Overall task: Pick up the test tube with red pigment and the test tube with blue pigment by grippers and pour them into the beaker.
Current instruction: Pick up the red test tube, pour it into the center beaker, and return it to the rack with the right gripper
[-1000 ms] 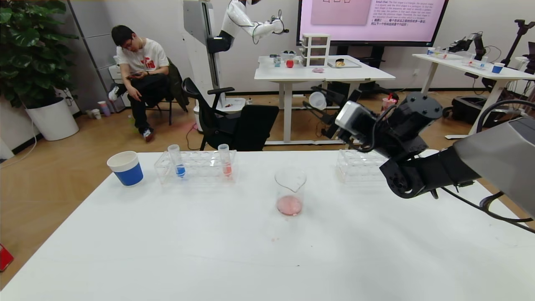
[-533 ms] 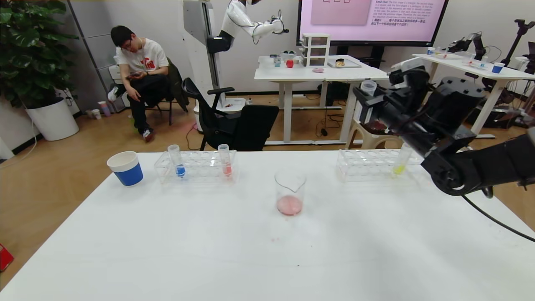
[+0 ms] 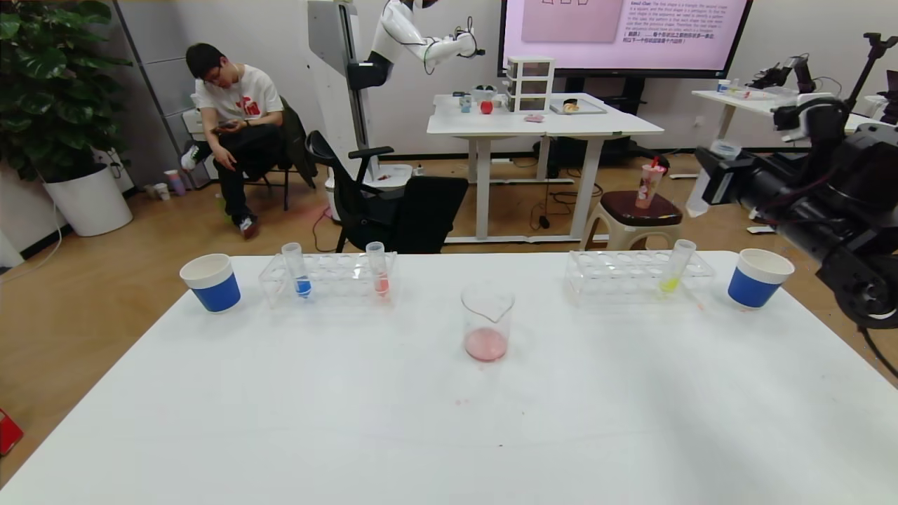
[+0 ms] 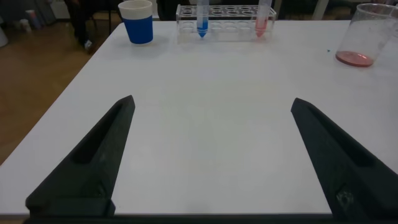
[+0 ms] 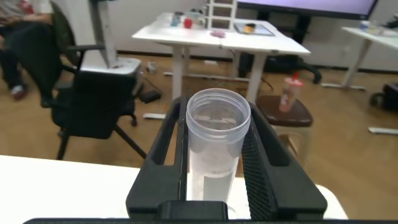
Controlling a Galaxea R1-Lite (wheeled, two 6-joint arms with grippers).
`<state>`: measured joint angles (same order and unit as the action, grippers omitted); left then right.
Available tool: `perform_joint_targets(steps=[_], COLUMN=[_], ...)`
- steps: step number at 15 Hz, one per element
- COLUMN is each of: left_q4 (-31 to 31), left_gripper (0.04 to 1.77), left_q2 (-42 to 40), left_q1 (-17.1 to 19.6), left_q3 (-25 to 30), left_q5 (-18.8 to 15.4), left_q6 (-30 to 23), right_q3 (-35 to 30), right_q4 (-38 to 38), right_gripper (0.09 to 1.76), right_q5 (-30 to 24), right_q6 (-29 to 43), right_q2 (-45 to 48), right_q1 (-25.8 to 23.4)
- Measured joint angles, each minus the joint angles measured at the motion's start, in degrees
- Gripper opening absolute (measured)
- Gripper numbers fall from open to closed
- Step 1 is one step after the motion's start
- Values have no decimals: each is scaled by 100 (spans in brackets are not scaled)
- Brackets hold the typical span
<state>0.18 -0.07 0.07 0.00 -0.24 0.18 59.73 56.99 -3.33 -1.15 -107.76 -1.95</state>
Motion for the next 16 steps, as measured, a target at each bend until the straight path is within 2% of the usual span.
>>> perform_joint_targets(steps=[3,7,10,16], left_q4=[0,0,0,-2], left_gripper=[175,175,175,175], left_q2=[0,0,0,0], left_q1=[0,0,0,0], left_q3=[0,0,0,0], left_q5=[-2,-2,0,2], left_q6=[0,0,-2,0], right_q3=[22,127,132,-26], right_q4=[-634,-639,-35,930], right_gripper=[52,52,52,52], right_q5=[0,-13,-6,16], right_q6=[-11,-20,-41,-37], right_q2=[171,-28,-452,-1396], right_q1=[-764,-1698,-1954,-1985])
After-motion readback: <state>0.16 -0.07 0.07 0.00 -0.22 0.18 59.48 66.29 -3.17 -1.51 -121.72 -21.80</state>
